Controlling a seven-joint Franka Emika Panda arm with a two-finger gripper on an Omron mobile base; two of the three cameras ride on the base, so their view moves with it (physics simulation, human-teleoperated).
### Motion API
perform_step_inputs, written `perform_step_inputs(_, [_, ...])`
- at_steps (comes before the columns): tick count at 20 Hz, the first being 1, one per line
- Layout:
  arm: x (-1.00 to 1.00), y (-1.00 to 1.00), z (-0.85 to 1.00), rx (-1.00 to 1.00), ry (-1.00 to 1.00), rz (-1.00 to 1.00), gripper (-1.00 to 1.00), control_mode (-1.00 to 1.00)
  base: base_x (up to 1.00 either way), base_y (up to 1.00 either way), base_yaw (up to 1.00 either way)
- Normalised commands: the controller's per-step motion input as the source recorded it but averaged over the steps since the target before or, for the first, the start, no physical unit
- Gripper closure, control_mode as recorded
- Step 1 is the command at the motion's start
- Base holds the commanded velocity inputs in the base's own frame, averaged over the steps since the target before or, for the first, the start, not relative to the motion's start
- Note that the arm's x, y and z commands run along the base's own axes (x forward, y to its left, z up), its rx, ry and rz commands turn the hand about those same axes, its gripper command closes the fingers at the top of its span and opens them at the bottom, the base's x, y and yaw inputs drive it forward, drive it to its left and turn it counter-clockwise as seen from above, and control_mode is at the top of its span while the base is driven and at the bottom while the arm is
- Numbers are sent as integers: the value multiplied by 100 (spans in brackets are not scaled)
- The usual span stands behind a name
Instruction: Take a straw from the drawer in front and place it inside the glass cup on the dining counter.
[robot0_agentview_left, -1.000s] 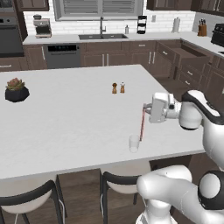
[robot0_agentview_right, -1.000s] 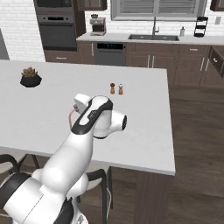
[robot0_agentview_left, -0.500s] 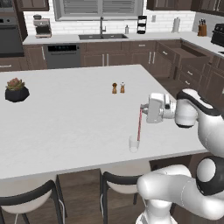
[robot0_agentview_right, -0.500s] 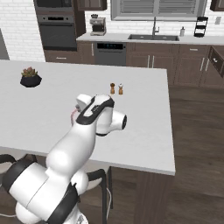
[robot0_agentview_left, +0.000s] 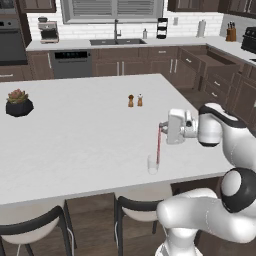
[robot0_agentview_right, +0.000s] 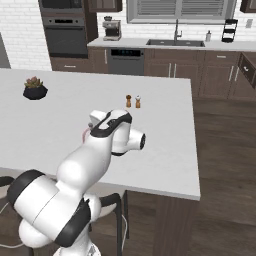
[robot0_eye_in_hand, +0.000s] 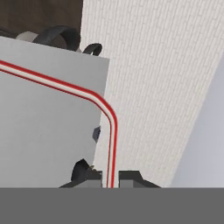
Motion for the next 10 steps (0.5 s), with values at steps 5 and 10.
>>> perform_step_inputs(5, [19, 0, -25, 0, -2, 2, 100, -100, 0, 0, 0])
perform_step_inputs(10, [6, 0, -1, 0, -5, 2, 100, -100, 0, 0, 0])
